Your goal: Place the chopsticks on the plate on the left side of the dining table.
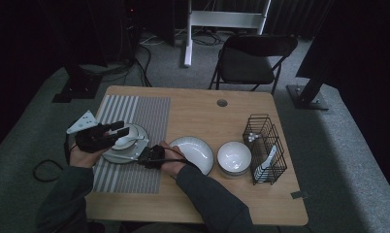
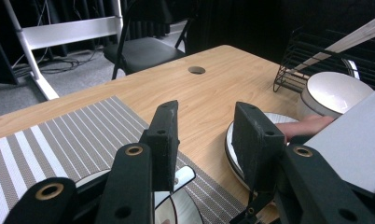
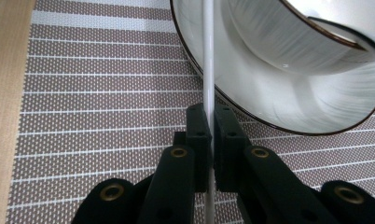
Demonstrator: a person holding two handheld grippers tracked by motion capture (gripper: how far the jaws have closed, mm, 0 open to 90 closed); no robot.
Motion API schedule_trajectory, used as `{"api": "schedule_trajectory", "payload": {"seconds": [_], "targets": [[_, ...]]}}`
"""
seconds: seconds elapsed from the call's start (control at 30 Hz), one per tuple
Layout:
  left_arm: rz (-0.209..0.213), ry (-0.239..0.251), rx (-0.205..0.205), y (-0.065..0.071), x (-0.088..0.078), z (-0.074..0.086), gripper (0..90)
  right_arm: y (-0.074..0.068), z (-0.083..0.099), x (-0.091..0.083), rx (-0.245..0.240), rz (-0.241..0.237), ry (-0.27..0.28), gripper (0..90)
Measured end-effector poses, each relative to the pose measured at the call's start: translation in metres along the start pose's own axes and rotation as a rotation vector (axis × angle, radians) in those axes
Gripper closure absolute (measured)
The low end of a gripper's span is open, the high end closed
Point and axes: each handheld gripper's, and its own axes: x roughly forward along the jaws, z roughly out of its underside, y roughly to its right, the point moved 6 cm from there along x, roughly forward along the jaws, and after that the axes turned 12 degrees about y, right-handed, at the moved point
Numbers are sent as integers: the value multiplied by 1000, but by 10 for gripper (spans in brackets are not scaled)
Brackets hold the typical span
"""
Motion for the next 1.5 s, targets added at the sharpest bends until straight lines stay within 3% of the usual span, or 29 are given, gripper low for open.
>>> {"api": "schedule_trajectory", "payload": {"seconds": [0.27,0.43,0.53,0.97,1.17,1.33,1.5], "targets": [[2,2,-2,0,1,-1,618,4,2,5,2,8,-17,860],[2,-1,-4,0,0,1,617,7,3,7,30,25,-18,848],[2,1,-7,0,-1,1,617,8,3,7,36,30,-16,798],[3,-2,-18,-1,0,5,616,14,16,-8,69,36,-30,698],[8,-7,-13,0,2,4,615,20,18,-11,84,45,-26,701],[9,-5,-16,0,2,4,615,21,20,-10,88,50,-39,797],[12,-7,-19,1,3,5,615,21,19,-6,77,55,-40,810]]}}
